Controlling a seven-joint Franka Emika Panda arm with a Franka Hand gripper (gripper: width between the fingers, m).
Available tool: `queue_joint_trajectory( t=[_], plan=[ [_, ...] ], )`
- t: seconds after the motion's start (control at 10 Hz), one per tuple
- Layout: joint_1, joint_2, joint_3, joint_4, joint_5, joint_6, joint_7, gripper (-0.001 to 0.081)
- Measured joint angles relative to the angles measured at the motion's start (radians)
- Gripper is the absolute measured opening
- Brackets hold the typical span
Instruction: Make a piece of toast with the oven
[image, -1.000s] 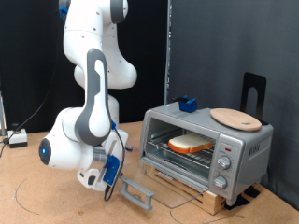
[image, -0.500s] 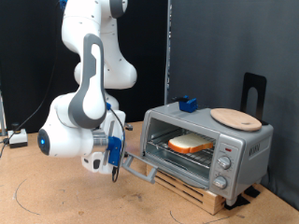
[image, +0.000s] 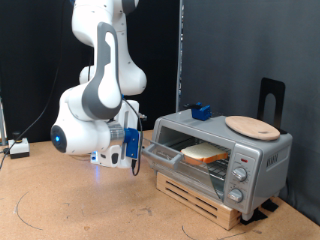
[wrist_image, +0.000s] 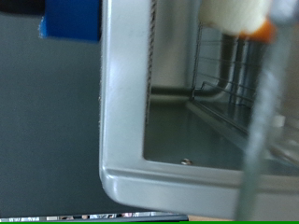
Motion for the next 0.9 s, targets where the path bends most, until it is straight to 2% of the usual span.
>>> queue_joint_trajectory(
  t=[0.4, 0.6, 0.8, 0.9],
  plan=[
    [0.031, -0.126, 0.052, -0.125, 0.035, 0.043, 0.104, 0.0809],
    [0.046, -0.19, 0.079, -0.193, 0.078, 0.08, 0.113, 0.0809],
    [0.047, -0.234, 0.088, -0.23, 0.124, 0.13, 0.113, 0.0809],
    [0.04, -0.237, 0.084, -0.229, 0.126, 0.158, 0.119, 0.0809]
  ],
)
